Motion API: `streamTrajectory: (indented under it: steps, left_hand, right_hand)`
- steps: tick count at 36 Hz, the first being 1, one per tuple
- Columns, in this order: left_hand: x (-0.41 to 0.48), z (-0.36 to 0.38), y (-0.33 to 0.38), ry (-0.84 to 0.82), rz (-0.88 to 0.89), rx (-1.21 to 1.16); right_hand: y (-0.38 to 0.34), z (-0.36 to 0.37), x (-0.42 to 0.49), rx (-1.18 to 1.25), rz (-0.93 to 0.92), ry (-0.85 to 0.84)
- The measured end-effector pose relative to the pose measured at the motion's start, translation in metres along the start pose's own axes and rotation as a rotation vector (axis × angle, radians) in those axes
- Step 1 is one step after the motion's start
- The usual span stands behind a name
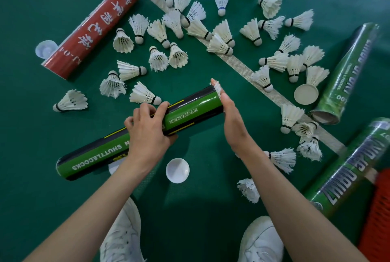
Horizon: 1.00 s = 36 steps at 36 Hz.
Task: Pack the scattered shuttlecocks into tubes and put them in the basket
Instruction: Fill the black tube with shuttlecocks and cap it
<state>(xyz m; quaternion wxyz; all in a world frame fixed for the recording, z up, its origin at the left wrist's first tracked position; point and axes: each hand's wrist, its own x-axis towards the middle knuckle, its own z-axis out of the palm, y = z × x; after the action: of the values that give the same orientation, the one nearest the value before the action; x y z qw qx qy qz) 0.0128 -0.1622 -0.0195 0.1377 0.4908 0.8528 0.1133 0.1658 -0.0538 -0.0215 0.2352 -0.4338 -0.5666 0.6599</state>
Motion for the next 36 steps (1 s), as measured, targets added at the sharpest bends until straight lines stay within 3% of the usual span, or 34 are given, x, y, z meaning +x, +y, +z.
streamTrajectory:
  steps: [7,12,24,27,36]
  left_hand:
    - [0.007,-0.003,0.012,0.015,0.031,0.007]
    - [0.011,-0.016,0.027,0.012,0.047,-0.014]
    - [0.041,-0.118,0.095,0.099,0.223,-0.094]
    - [0.045,-0.146,0.114,0.071,0.259,-0.180]
    - [0.048,-0.174,0.141,-0.003,0.240,-0.616]
  right_hand:
    - [-0.013,-0.005,0.000,-0.001,-0.022,0.090]
    - [-0.032,-0.008,0.003,-0.098,-0.171,0.273]
    - [-0.183,-0.043,-0.009,-0.287,-0.433,0.405]
    - [-0.223,-0.054,-0.025,-0.395,-0.479,0.372]
    - [-0.294,-0.069,-0.065,-0.881,-0.514,0.025]
